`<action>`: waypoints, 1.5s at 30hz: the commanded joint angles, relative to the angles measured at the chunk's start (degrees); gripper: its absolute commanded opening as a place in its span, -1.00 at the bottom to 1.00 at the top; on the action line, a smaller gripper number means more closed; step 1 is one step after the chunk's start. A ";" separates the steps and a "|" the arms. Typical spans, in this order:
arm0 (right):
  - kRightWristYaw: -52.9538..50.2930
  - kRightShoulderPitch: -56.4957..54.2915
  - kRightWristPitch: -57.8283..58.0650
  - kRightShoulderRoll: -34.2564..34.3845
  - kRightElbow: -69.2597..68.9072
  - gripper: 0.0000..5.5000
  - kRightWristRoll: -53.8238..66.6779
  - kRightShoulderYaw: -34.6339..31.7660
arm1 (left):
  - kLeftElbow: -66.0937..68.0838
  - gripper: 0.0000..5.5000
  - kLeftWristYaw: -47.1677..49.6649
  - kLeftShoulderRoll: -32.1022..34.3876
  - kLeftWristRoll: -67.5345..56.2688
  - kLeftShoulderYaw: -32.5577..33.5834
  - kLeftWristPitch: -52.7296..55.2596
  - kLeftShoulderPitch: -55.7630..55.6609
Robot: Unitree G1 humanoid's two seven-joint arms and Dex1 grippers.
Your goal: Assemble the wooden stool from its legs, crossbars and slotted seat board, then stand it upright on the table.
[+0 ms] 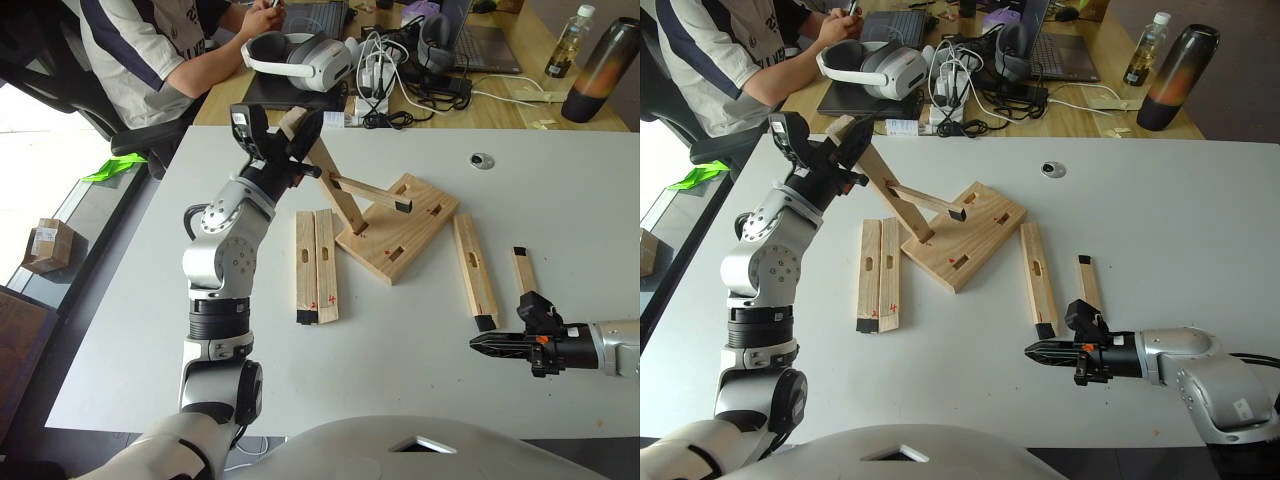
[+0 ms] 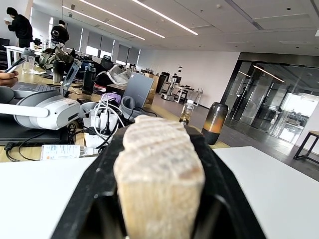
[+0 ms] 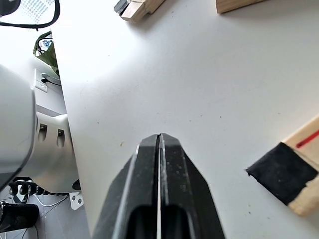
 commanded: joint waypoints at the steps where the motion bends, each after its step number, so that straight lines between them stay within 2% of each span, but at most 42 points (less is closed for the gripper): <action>1: -1.17 -1.06 -0.23 -0.70 0.33 -1.00 0.45 0.36 | -0.24 -0.63 -3.71 1.05 -0.71 -1.83 2.67 0.84; 7: -2.22 -1.34 -1.01 -0.23 0.59 -1.00 0.54 0.84 | 0.04 -0.63 -4.25 2.46 1.29 -2.62 4.85 1.33; 14: -2.83 -2.10 -2.90 -0.22 2.37 -1.00 0.23 1.25 | -2.69 -0.63 -0.77 2.15 10.40 -11.14 2.26 7.29; 20: -3.21 -2.89 -5.28 0.47 5.36 -1.00 -0.13 1.71 | -5.29 -0.63 4.71 -2.95 6.69 -7.98 0.36 6.95; 21: -3.38 -2.75 -5.68 0.62 5.60 -1.00 -0.25 1.88 | -5.86 -0.52 4.98 -3.38 6.55 -7.31 -0.77 6.39; 27: -4.43 -2.40 -7.76 1.43 6.78 -1.00 -0.67 2.56 | -12.35 -0.21 7.03 -5.81 4.88 -3.27 -6.15 2.88; 30: -5.31 -2.19 -8.83 1.82 7.25 -1.00 -1.05 2.40 | -17.40 -0.16 9.14 -4.78 4.16 -2.01 -3.52 2.16; 32: -6.01 -1.78 -9.29 1.90 7.11 -1.00 -1.10 2.07 | -20.83 -0.16 14.76 -3.60 3.81 3.01 -0.90 2.00; 34: -6.75 0.68 -9.47 1.87 5.86 -1.00 -0.56 0.57 | -22.60 -0.16 20.43 1.54 6.27 9.16 7.38 5.12; 37: -8.75 6.68 -9.87 3.00 3.14 -1.00 0.13 -2.12 | -28.00 0.02 14.40 10.87 2.34 7.92 23.91 20.60; 39: -10.11 9.37 -9.71 3.87 1.33 -1.00 0.58 -3.42 | -29.50 0.02 10.88 14.01 -1.16 9.17 30.98 28.73; 42: -12.76 12.61 -9.96 5.28 -1.49 -1.00 0.19 -4.35 | -30.28 0.17 5.31 18.24 -8.65 10.89 42.47 33.14; 45: -15.01 14.46 -9.38 6.52 -4.58 -1.00 0.77 -4.65 | -31.55 0.31 4.19 21.68 -9.69 9.42 47.24 32.22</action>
